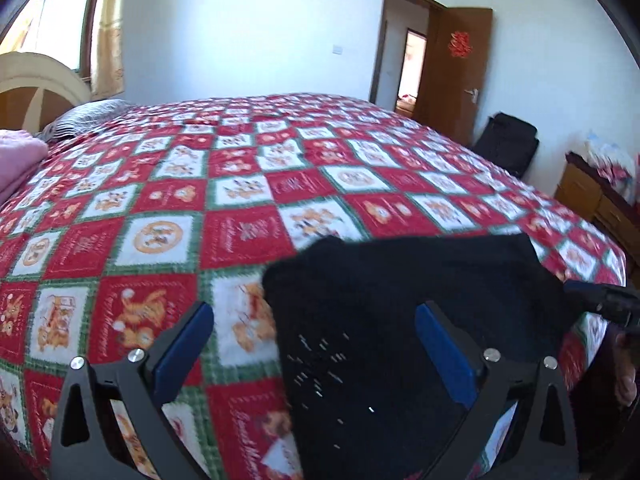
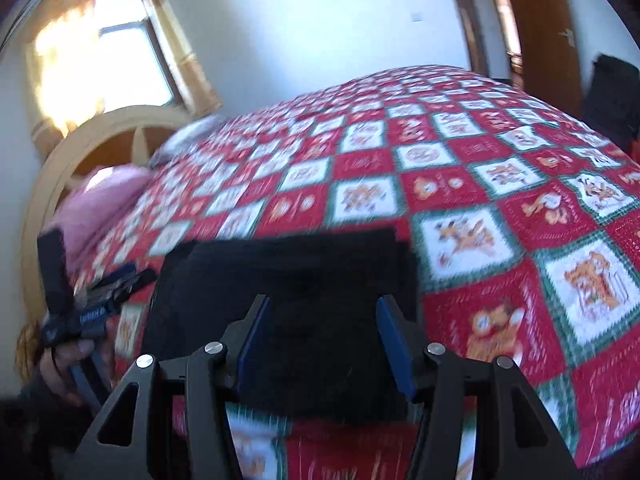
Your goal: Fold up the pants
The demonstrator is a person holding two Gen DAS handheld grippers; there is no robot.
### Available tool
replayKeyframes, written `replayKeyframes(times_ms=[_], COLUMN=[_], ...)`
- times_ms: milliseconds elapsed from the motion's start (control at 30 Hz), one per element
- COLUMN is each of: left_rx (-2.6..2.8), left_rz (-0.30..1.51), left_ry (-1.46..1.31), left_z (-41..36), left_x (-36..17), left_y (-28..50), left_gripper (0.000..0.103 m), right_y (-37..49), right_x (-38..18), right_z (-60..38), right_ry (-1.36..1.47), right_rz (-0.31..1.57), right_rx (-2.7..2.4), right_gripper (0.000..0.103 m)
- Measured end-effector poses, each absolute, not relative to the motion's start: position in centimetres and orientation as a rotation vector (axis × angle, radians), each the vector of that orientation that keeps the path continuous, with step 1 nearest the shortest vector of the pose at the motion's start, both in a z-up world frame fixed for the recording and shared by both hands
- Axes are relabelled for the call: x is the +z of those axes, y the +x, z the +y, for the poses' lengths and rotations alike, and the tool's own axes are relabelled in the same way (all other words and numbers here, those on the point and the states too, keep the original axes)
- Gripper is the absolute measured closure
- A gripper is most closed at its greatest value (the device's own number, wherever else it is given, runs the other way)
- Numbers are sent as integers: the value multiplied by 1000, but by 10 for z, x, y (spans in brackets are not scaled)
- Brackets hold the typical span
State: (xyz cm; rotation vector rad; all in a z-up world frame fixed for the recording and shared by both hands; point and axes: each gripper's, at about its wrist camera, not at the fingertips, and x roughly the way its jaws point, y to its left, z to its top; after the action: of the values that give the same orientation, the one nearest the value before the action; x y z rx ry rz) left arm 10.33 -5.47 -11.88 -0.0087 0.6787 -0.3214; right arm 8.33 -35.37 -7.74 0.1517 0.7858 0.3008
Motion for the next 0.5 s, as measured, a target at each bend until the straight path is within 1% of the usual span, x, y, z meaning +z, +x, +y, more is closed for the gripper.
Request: replayKeyframes(times_ms=[133, 267, 367, 500], left_rx=[-317, -312, -314, -324], left_rz=[739, 750, 739, 741], left_ry=[16, 6, 7, -12], left_z=[-61, -59, -57, -56], left_x=[-139, -144, -141, -140], left_y=[111, 110, 106, 105], left_gripper=[0, 0, 0, 0], right_y=[82, 80, 80, 80], right_x=[-100, -101, -94, -73], right_z=[-354, -353, -359, -377], right_ry=[95, 78, 125, 208], right_rz=[842, 840, 822, 738], right_rx=[285, 288, 301, 260], right_gripper=[46, 46, 46, 46])
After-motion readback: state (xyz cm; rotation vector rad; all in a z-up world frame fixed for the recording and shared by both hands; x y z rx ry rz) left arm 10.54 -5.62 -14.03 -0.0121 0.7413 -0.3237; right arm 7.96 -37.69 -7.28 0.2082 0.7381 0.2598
